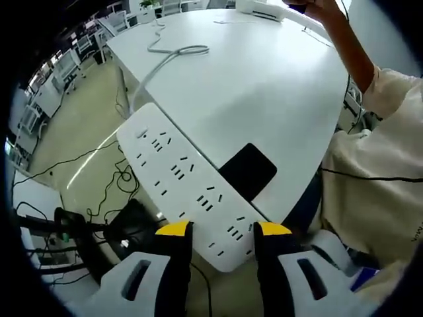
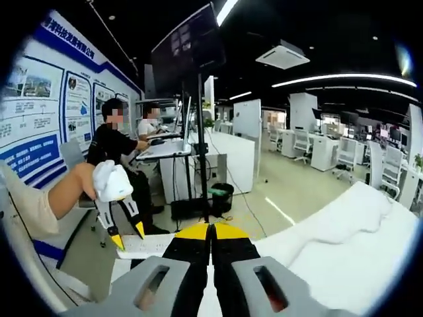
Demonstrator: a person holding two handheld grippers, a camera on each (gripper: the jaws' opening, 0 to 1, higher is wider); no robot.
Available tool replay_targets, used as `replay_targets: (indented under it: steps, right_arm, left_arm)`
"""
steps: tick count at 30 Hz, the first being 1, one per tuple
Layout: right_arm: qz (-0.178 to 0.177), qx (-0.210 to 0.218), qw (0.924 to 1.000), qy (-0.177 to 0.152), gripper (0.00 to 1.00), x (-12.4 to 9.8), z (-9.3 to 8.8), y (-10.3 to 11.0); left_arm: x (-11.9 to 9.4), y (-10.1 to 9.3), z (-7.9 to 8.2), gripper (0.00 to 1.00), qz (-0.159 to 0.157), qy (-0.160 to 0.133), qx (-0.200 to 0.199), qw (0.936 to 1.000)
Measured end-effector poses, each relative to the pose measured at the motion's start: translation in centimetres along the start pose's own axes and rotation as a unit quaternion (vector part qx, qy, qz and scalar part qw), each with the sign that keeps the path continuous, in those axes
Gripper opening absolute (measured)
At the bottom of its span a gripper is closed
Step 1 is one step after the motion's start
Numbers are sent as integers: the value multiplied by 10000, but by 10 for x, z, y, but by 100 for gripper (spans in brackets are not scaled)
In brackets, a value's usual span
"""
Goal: Pick up the power strip scattered on the table, fix it on the side mounting bracket of the table, and press the switch
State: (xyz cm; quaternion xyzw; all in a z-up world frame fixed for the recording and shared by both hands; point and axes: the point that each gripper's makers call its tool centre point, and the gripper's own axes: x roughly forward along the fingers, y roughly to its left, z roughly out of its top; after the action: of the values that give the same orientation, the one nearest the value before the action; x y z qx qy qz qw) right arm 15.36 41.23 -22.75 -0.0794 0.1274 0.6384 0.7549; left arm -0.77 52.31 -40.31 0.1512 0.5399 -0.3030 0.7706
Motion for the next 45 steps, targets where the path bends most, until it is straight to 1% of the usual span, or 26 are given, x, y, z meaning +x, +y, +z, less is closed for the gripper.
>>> replay_targets:
  steps: [16, 23, 34, 38, 45]
  right_arm:
    - [603, -59, 9977, 292, 0, 50, 6, 25]
    - [790, -208, 9948, 616, 0, 78, -6, 34]
    - [972, -385, 9905, 888, 0, 102, -9, 45]
    - [1018, -461, 9886, 1008, 0, 111, -12, 47]
    - [1056, -520, 9846, 1291, 0, 128, -24, 46]
  left_arm:
    - [1, 1, 1, 42, 6, 27, 7, 10000]
    - [1, 1, 1, 42, 6, 70, -4, 10000]
    - [1, 0, 2, 42, 40, 213, -3, 9998]
    - [1, 1, 2, 42, 29, 202, -21, 9998]
    - [1, 0, 1, 42, 33, 137, -49, 9999]
